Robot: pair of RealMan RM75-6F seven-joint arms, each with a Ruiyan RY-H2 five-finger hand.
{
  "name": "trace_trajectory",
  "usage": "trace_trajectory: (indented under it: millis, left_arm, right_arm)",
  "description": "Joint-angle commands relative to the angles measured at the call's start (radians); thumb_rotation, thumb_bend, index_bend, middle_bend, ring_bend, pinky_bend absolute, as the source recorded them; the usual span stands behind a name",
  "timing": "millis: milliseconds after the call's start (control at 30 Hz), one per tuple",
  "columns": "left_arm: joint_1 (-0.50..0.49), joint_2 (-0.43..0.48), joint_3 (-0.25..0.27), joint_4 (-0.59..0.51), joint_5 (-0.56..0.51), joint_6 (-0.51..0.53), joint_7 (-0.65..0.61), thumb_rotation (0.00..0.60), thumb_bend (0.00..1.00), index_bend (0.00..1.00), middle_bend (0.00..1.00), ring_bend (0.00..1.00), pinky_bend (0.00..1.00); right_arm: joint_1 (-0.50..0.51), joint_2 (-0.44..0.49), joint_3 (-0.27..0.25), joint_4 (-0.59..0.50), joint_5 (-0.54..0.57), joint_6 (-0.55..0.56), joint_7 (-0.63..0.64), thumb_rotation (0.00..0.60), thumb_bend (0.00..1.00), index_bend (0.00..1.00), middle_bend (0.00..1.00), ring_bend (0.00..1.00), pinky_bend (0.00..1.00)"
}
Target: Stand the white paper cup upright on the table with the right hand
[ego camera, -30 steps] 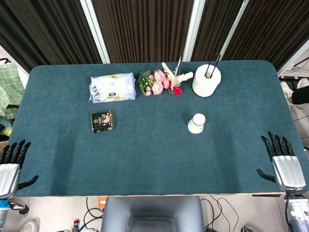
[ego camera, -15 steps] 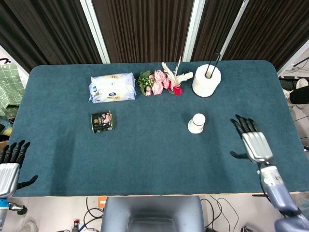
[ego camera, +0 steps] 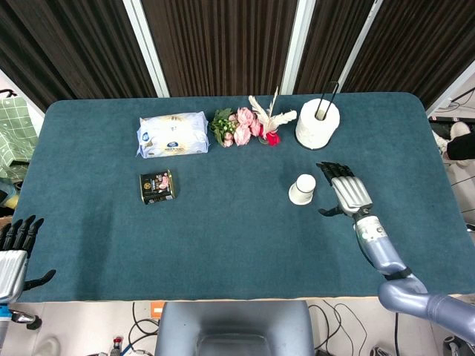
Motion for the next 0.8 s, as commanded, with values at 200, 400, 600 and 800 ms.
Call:
trace_trajectory:
  millis: [200,400,600,800]
  left_arm:
    - [-0.001,-0.001,0.002,0.001,-0.002,-0.004,0.001,0.599,0.00,0.00,0.00,0.00,0.00]
    - [-0.007,-0.002,0.005,0.002,0.000,-0.017,0.003,0.599,0.01,0.00,0.00,0.00,0.00]
    - [-0.008,-0.002,0.005,0.002,-0.001,-0.018,0.004,0.599,0.01,0.00,0.00,0.00,0.00]
    - [-0.007,-0.001,0.004,0.003,-0.001,-0.014,-0.001,0.599,0.01,0.00,0.00,0.00,0.00]
  right_arm:
    - [0.080,-0.063,-0.001,0.107,0.040,-0.063,-0.020,0.600,0.04,0.13,0.11,0.03,0.13]
    - [0.118,-0.086,0.001,0.158,0.038,-0.071,-0.028,0.600,0.06,0.27,0.19,0.03,0.13]
    - [0.138,-0.103,-0.007,0.198,0.055,-0.083,-0.044,0.600,0.08,0.34,0.23,0.04,0.13]
    - [0.153,-0.114,-0.009,0.218,0.067,-0.090,-0.043,0.600,0.10,0.38,0.26,0.06,0.13]
